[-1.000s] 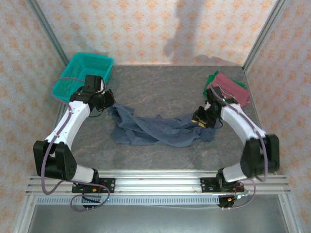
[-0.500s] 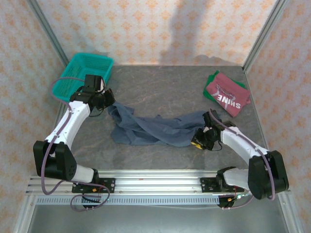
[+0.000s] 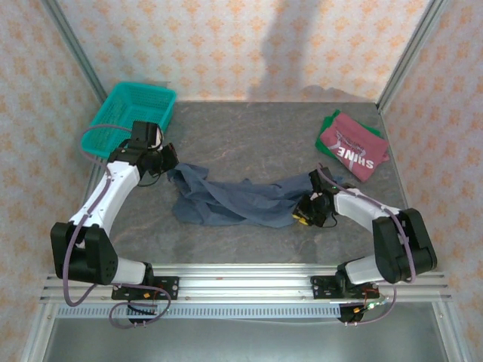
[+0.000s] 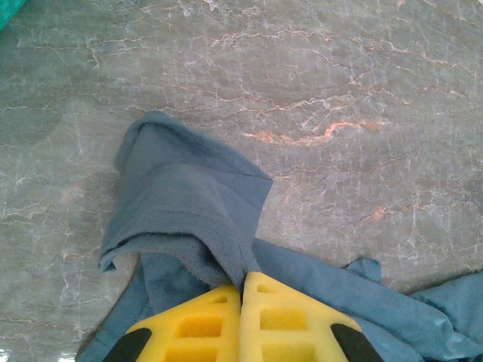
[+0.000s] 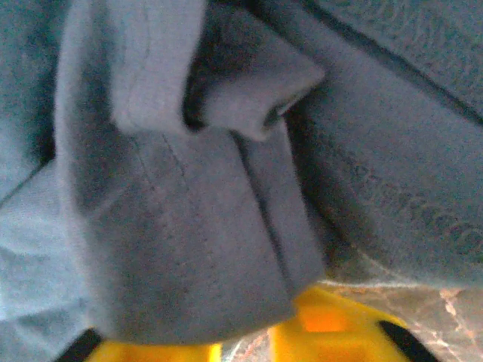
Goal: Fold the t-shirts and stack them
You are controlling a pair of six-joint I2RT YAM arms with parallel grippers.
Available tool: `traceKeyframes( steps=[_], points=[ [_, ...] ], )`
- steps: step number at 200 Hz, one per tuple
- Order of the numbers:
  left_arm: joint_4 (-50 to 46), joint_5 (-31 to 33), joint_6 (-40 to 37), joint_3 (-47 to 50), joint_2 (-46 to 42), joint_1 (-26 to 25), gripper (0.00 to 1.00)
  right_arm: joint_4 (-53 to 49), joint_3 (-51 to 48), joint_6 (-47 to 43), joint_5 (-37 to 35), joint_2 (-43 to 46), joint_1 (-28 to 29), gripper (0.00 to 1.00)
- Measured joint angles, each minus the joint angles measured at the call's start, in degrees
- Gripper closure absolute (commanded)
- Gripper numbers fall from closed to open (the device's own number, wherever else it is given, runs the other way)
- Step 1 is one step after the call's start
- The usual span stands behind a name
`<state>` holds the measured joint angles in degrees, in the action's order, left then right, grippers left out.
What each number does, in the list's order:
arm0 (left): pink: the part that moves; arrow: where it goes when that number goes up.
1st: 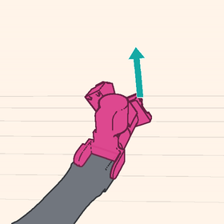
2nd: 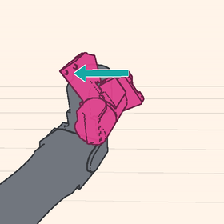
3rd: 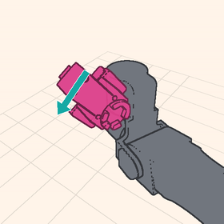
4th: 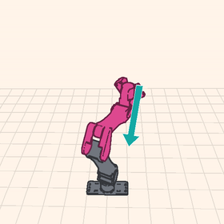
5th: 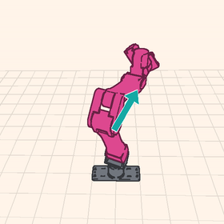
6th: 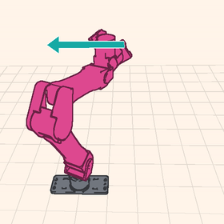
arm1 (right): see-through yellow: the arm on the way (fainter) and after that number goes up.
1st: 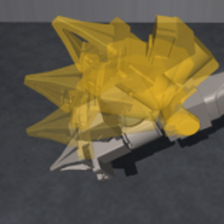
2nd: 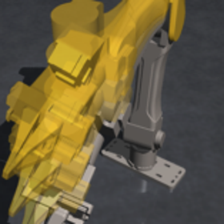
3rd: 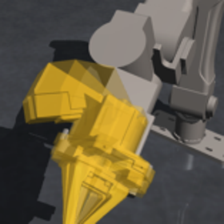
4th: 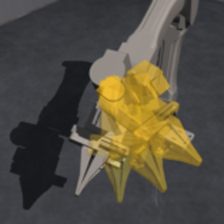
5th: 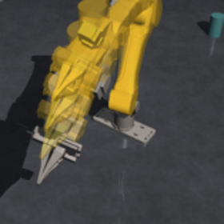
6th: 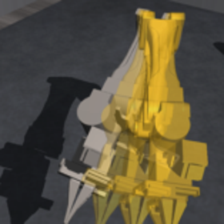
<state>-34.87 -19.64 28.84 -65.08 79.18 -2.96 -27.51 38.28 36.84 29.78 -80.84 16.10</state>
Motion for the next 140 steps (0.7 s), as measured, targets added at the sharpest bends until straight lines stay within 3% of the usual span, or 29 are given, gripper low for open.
traceKeyframes(
  steps=[16, 88, 140],
  points=[
    [0.00, 0.11, -0.04, 0.02, -0.31, 0.02, 1.00, -0.11, 1.70, 0.50, -0.70, -1.05, 0.00, 1.00],
    [-2.32, 0.59, -1.79, 0.02, -4.52, 0.50, 1.00, -13.44, 10.49, -3.10, -2.32, 6.84, 0.00, 1.00],
    [-4.81, 0.59, -1.97, 0.02, -8.00, 0.50, 1.00, -26.60, 11.45, -6.67, 1.75, 12.17, 0.00, 1.00]
  ],
)
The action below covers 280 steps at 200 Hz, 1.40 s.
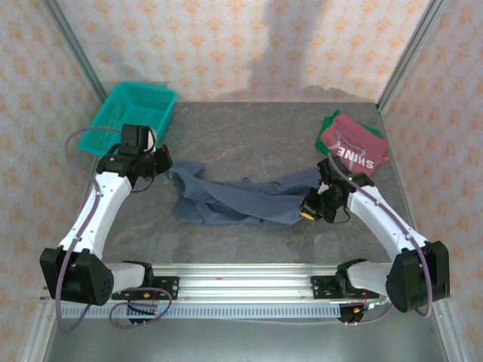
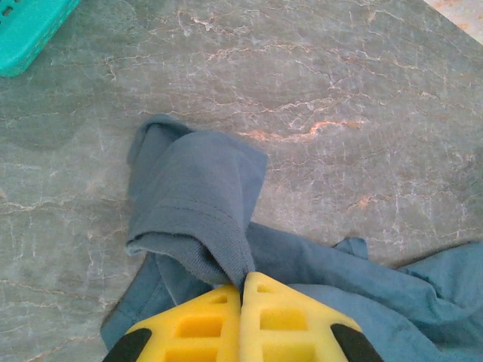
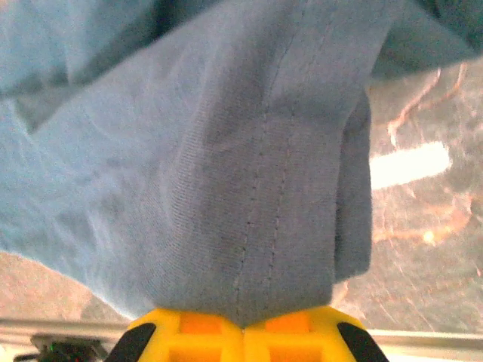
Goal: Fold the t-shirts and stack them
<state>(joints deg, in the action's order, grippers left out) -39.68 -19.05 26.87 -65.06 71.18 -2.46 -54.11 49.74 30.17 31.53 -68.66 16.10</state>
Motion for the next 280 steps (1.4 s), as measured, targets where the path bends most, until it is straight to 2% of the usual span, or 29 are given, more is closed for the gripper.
traceKeyframes(
  steps=[29, 64, 87, 101, 111, 126, 149, 166, 183, 226, 280],
  points=[
    [0.04, 0.00, 0.00, 0.66, -0.22, -0.04, 1.00, -3.91, -0.02, -3.50, 1.55, -3.39, 0.00, 1.00],
    [0.04, 0.26, -0.02, 3.21, 0.04, -0.59, 1.00, -2.21, 0.76, -5.46, 2.03, -14.21, 0.00, 0.99],
    [0.11, 0.50, -0.44, 3.39, 1.57, -0.94, 1.00, -0.07, 5.79, -6.27, 2.58, -23.65, 0.00, 0.83],
    [0.11, 1.03, -0.81, 3.39, 3.02, -0.92, 1.00, 1.77, 10.43, -6.82, 2.82, -28.83, 0.00, 0.79],
    [0.13, 1.64, -1.07, 3.41, 3.93, -0.92, 1.00, 3.78, 12.70, -6.80, 3.02, -30.77, 0.00, 0.75],
    [0.48, 2.36, -1.31, 3.56, 4.46, -0.92, 1.00, 6.86, 14.40, -5.88, 3.56, -31.39, 0.00, 0.63],
    [1.16, 3.50, -1.29, 3.67, 4.74, -0.92, 1.00, 10.43, 14.16, -4.98, 4.63, -30.05, 0.00, 0.51],
    [1.75, 4.20, -1.22, 3.69, 5.68, -0.92, 1.00, 13.00, 10.62, -4.22, 4.74, -26.64, 0.00, 0.50],
    [1.90, 4.70, -0.98, 3.76, 6.95, -0.85, 1.00, 13.70, 4.85, -2.49, 3.98, -19.61, 0.00, 0.50],
    [2.91, 4.76, -0.37, 4.07, 8.07, -0.85, 1.00, 14.01, -5.27, 3.74, 2.29, 0.72, 0.00, 0.52],
    [3.52, 4.72, -0.39, 4.07, 8.59, -0.74, 1.00, 13.81, -12.00, 7.96, 0.81, 3.76, -0.17, 0.62]
  ],
)
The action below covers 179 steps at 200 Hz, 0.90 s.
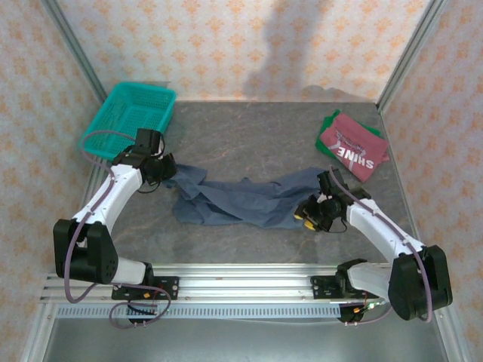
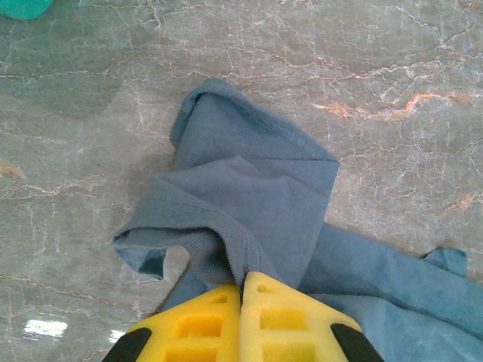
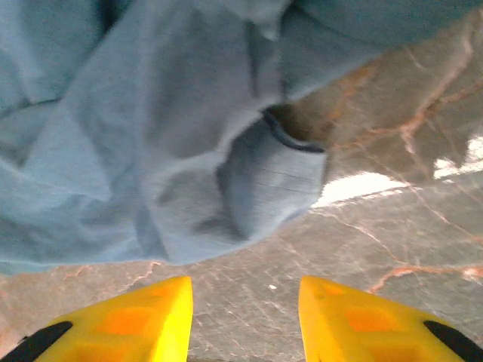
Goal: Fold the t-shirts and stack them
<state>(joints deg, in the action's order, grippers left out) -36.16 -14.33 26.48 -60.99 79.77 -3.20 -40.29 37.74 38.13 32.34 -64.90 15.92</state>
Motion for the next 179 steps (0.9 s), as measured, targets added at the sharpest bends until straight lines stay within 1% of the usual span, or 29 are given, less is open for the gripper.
traceKeyframes(
  steps=[27, 55, 77, 116, 145, 159, 179],
  points=[
    [0.02, -0.04, 0.00, 0.00, 0.00, 0.66, 1.00, -0.72, -2.08, 0.74, -0.90, 2.78, -0.13, 0.63],
    [0.31, -0.20, 0.00, 0.63, 0.00, 0.74, 1.00, 1.75, -5.55, 2.19, -1.05, 2.32, -0.33, 0.64],
    [0.66, -0.22, 0.00, 1.16, 0.00, 0.74, 1.00, 5.44, -7.04, 3.08, -1.07, -0.92, -0.33, 0.63],
    [0.87, -0.39, 0.00, 1.64, -0.26, 1.11, 1.00, 12.35, -6.73, 3.61, -1.05, -7.26, -0.33, 0.63],
    [0.92, -0.44, 0.00, 2.71, -1.75, 1.11, 1.00, 11.58, -4.48, 3.67, -0.81, -10.80, -0.35, 0.63],
    [0.87, -0.50, 0.00, 3.06, -2.40, 1.11, 1.00, 10.40, -3.13, 3.69, -0.55, -12.52, -0.55, 0.66],
    [0.87, -0.70, 0.00, 3.10, -3.19, 1.11, 1.00, 7.96, -0.98, 3.58, -0.48, -14.95, -0.72, 0.75]
  ],
)
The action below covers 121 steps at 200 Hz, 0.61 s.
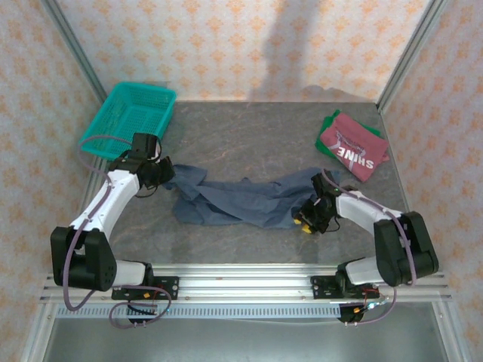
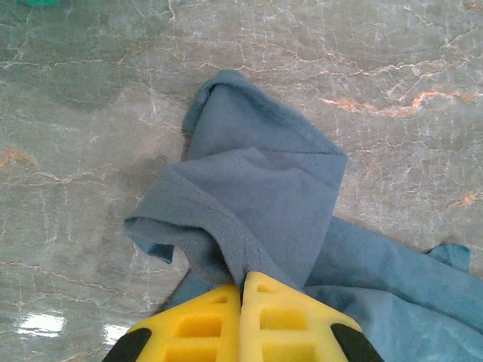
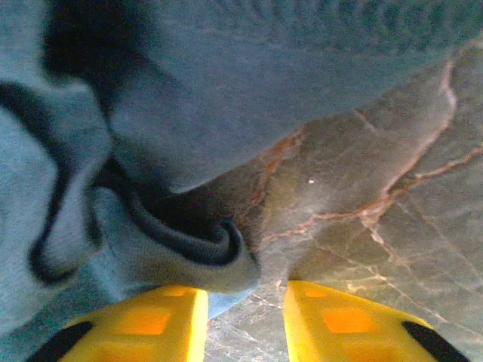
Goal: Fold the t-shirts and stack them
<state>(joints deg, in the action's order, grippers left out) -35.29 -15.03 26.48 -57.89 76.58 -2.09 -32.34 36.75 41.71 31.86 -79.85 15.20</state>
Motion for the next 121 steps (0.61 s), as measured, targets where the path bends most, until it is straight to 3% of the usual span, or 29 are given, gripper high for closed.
traceKeyframes(
  steps=[46, 83, 121],
  points=[
    [-0.09, -1.05, -0.04, 0.22, -1.60, 0.00, 1.00, -3.61, 4.09, -1.03, -0.50, -4.20, -0.24, 1.00],
    [-0.26, -1.09, -0.22, 0.22, -2.95, 0.02, 1.00, 2.56, 7.37, -2.80, -0.61, -5.09, -0.20, 1.00],
    [-1.44, -1.49, -0.24, -0.09, -4.13, 0.02, 1.00, -0.96, 7.63, -4.61, -1.75, 1.99, -0.42, 1.00]
  ],
)
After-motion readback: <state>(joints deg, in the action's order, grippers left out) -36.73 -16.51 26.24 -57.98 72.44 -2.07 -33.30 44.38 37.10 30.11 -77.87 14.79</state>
